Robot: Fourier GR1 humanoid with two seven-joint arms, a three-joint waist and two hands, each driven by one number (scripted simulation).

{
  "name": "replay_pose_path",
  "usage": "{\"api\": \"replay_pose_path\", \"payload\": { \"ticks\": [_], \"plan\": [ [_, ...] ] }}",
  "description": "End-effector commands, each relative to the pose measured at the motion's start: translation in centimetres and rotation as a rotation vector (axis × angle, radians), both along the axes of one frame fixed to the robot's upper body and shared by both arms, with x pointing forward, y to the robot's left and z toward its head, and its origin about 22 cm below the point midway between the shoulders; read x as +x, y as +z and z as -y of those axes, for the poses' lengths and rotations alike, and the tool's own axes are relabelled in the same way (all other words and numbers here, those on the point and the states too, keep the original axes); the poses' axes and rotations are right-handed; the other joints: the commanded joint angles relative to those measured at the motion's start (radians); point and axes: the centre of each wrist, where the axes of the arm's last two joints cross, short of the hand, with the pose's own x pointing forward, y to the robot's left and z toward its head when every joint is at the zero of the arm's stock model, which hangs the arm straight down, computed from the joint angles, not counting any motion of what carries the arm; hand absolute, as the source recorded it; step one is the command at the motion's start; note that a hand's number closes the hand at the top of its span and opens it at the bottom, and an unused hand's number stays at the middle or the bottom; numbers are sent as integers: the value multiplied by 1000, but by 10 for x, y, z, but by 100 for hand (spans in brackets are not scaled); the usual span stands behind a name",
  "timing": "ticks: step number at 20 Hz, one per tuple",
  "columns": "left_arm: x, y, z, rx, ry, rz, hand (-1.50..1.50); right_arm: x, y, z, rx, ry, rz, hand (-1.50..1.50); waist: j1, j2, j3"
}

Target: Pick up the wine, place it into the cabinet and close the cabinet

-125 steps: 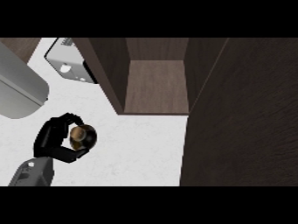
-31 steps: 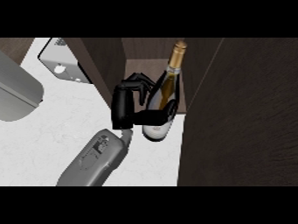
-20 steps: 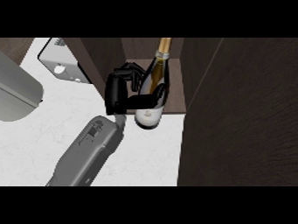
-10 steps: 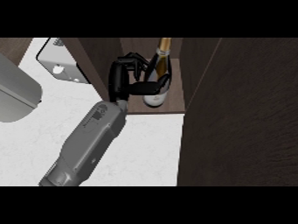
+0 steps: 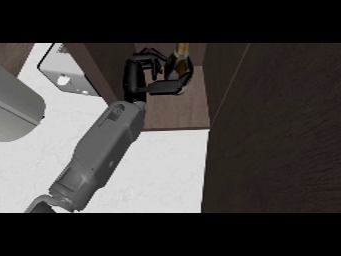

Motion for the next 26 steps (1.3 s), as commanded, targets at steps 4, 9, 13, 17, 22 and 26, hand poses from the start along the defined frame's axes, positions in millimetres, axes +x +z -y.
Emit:
{"api": "replay_pose_path", "payload": {
  "ticks": [4, 9, 13, 17, 22, 26],
  "plan": [
    [10, -11, -16, 21, 60, 35, 150, -21, 9, 6, 18, 40, 36, -150, -4, 4, 0],
    [14, -6, -8, -3, 59, -7, 150, -28, 11, 12, 30, 54, 46, -150, -7, 2, 0],
    [19, 1, -9, -103, 93, -31, 150, -19, 7, 4, 31, 63, 44, -150, -15, 6, 0],
    [20, -3, -11, -165, 81, -49, 150, -17, 1, 1, 42, 80, 39, -150, -27, 11, 0],
    [19, -11, -20, -176, 90, -48, 150, -18, 2, 1, 32, 70, 49, -150, -35, 15, 0],
    [15, -18, -17, -152, 103, -49, 150, -15, 9, 1, 37, 79, 62, -150, -32, 16, -1]
  ]
}}
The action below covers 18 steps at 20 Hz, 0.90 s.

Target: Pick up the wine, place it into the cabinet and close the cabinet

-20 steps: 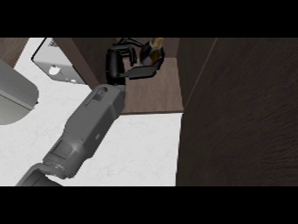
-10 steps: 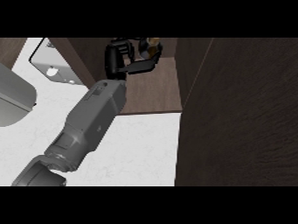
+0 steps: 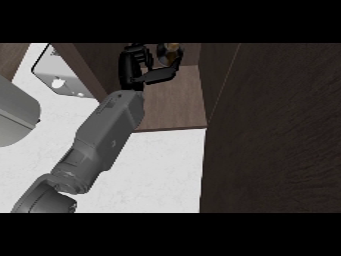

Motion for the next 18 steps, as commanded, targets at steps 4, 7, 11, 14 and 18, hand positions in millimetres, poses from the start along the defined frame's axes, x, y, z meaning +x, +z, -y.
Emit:
{"api": "replay_pose_path", "payload": {
  "ticks": [4, 7, 11, 14, 18],
  "plan": [
    [0, -10, -16, 51, 56, -32, 150, -19, 15, 2, 3, 33, 49, -150, -4, 12, -6],
    [4, -5, -25, 55, 56, -56, -150, -14, 13, 0, 14, 29, 34, -150, -4, 14, -6],
    [-3, -14, -8, 102, 76, -61, -150, -4, 9, -3, 33, 55, 34, -150, -4, 16, -6],
    [-14, -41, -26, 110, 78, -70, -150, -10, 9, -2, 33, 26, 34, -150, -7, 18, -6],
    [-15, -41, -21, 164, 81, -86, -150, -10, 11, 0, 24, 28, 42, -150, -12, 18, -6]
  ]
}}
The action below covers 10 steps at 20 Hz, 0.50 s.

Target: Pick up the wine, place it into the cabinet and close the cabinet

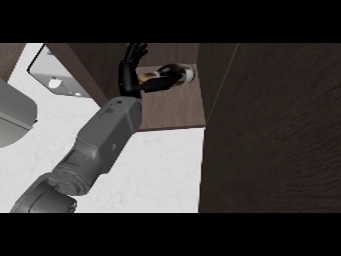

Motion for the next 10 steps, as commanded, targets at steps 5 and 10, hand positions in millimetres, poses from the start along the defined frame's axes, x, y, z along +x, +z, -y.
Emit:
{"api": "replay_pose_path", "payload": {
  "ticks": [5, 10],
  "plan": [
    [1, -3, -14, 54, 59, -30, -150, -2, 7, 0, 23, 20, 40, -150, -5, 11, -4],
    [-11, -24, -17, 14, 65, 10, -150, -8, 11, -6, 27, 47, 29, -150, -3, 11, -5]
  ]
}}
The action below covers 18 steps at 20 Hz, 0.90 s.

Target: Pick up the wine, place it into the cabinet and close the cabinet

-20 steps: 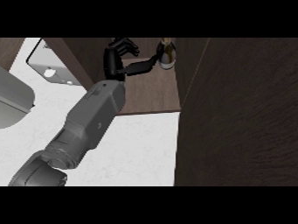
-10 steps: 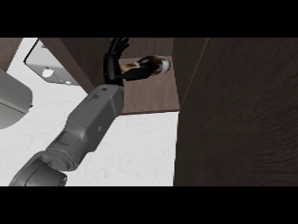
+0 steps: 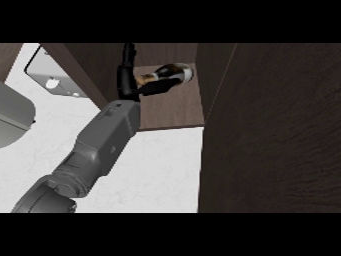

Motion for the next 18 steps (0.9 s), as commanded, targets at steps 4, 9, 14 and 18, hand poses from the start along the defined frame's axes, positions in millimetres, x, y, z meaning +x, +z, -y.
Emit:
{"api": "replay_pose_path", "payload": {
  "ticks": [4, 9, 14, 18],
  "plan": [
    [-2, -9, -19, -18, 21, 3, -150, -8, 6, 2, 19, 32, 2, -150, 8, 2, -3],
    [-8, -21, -34, -34, -41, 21, -150, -17, 12, -2, 29, 26, 17, -150, 15, -2, -4],
    [-13, -28, -25, -36, -96, 33, -150, -13, 0, 1, 12, 36, -9, -150, 13, -1, -2],
    [-6, -16, -24, -65, -142, 19, -150, -20, 4, 0, 21, 45, -3, -150, 14, -4, -3]
  ]
}}
